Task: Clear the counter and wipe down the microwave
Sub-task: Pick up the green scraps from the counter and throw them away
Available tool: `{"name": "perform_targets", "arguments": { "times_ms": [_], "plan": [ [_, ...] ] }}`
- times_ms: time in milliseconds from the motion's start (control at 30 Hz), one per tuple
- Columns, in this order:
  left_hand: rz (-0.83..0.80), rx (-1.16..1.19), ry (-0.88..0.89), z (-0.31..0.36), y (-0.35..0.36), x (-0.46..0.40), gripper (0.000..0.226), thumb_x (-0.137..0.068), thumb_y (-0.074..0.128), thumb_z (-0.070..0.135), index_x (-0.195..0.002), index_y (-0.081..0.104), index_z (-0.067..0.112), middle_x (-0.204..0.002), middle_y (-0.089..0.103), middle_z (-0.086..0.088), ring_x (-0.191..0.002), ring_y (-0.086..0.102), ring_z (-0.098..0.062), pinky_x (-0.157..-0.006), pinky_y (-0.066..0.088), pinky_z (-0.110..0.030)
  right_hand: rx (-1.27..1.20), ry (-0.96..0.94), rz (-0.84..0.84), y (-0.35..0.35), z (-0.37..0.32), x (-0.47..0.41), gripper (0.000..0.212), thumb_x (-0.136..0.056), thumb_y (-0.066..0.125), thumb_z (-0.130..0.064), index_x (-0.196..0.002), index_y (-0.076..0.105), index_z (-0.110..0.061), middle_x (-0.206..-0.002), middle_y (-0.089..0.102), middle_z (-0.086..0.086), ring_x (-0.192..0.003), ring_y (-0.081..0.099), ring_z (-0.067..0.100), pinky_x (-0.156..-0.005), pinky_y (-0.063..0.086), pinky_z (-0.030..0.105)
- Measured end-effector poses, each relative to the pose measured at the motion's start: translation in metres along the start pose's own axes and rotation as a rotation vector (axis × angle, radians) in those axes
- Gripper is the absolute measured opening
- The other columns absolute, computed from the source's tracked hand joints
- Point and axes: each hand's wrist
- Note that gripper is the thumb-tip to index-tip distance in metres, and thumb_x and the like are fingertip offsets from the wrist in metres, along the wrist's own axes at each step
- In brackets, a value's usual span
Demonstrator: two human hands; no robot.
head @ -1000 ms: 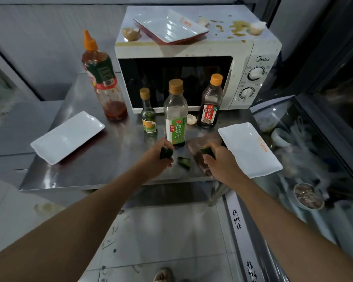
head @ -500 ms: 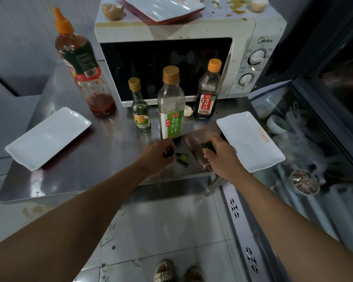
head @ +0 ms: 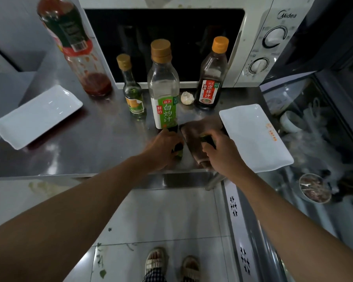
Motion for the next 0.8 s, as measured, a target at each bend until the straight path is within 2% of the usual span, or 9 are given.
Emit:
{"name": "perform_targets", "arguments": {
  "times_ms": [100,333,467,567,633,700,733,800],
  "plan": [
    [-0.013,-0.054,-0.003,-0.001,0.004,0.0,0.024,-0.086,0.063,0.017,-0.109,0.066,0.011,-0.109,0.063,-0.007,-0.1,0.05,-0.024,-0.078,0.039,-0.026,-0.057,-0.015,-0.02,-0.003,0.003,0.0,0.025,-0.094,0.052,-0.016,-0.118,0.055,-0.016,-0.117,0.061,0.005,-0.11,0.057,0.024,-0.099,0.044,0.046],
    [-0.014,-0.083,-0.005,-0.001,0.005,0.0,0.034,-0.084,0.067,0.02,-0.117,0.064,0.013,-0.119,0.059,-0.005,-0.114,0.04,-0.026,-0.092,0.035,-0.027,-0.1,-0.033,-0.029,-0.006,0.009,-0.001,0.024,-0.094,0.051,-0.015,-0.118,0.055,-0.016,-0.119,0.061,0.006,-0.11,0.057,0.023,-0.099,0.045,0.048],
    [-0.089,-0.052,-0.047,0.0,0.006,0.006,0.036,-0.084,0.064,0.014,-0.119,0.061,0.013,-0.122,0.053,-0.007,-0.113,0.048,-0.025,-0.094,0.046,-0.035,-0.124,-0.045,-0.021,-0.006,0.012,0.001,0.023,-0.094,0.051,-0.014,-0.117,0.056,-0.017,-0.115,0.061,0.006,-0.105,0.059,0.022,-0.096,0.047,0.049],
    [-0.081,-0.035,-0.08,0.0,0.008,0.01,0.038,-0.083,0.064,0.012,-0.121,0.059,0.012,-0.125,0.05,-0.008,-0.114,0.049,-0.025,-0.094,0.048,-0.036,-0.125,-0.061,-0.018,-0.005,0.014,0.001,0.023,-0.094,0.052,-0.015,-0.116,0.055,-0.018,-0.114,0.061,0.006,-0.099,0.061,0.019,-0.094,0.049,0.047],
    [-0.081,-0.04,-0.095,0.001,0.009,0.01,0.039,-0.084,0.063,0.013,-0.123,0.058,0.013,-0.126,0.049,-0.008,-0.115,0.046,-0.024,-0.095,0.047,-0.034,-0.134,-0.071,-0.011,-0.004,0.017,0.0,0.023,-0.094,0.052,-0.015,-0.117,0.055,-0.017,-0.114,0.061,0.008,-0.087,0.063,0.013,-0.08,0.057,0.032],
    [-0.074,-0.023,-0.133,0.002,0.011,0.01,0.038,-0.085,0.063,0.013,-0.123,0.057,0.014,-0.127,0.048,-0.008,-0.116,0.044,-0.024,-0.095,0.046,-0.032,-0.146,-0.072,-0.004,-0.002,0.02,0.0,0.022,-0.094,0.052,-0.014,-0.116,0.055,-0.017,-0.111,0.06,0.009,-0.069,0.059,0.002,-0.054,0.051,0.01],
    [-0.063,-0.003,-0.16,0.003,0.011,0.01,0.038,-0.085,0.063,0.013,-0.122,0.057,0.014,-0.127,0.048,-0.008,-0.117,0.045,-0.024,-0.094,0.046,-0.032,-0.143,-0.075,-0.001,-0.001,0.021,-0.001,0.022,-0.095,0.052,-0.014,-0.116,0.055,-0.016,-0.11,0.06,0.009,-0.067,0.056,0.0,-0.049,0.047,0.007],
    [-0.037,0.041,-0.206,0.004,0.011,0.011,0.036,-0.084,0.064,0.012,-0.119,0.058,0.013,-0.126,0.049,-0.008,-0.115,0.046,-0.025,-0.093,0.045,-0.031,-0.139,-0.085,0.0,-0.001,0.021,0.0,0.022,-0.095,0.052,-0.014,-0.116,0.055,-0.016,-0.11,0.06,0.008,-0.075,0.058,0.003,-0.055,0.048,0.007]
  ]
}}
Point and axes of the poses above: each hand's wrist, its own x-axis away from the middle knuckle, its own y-axis out of the palm, z = x × y
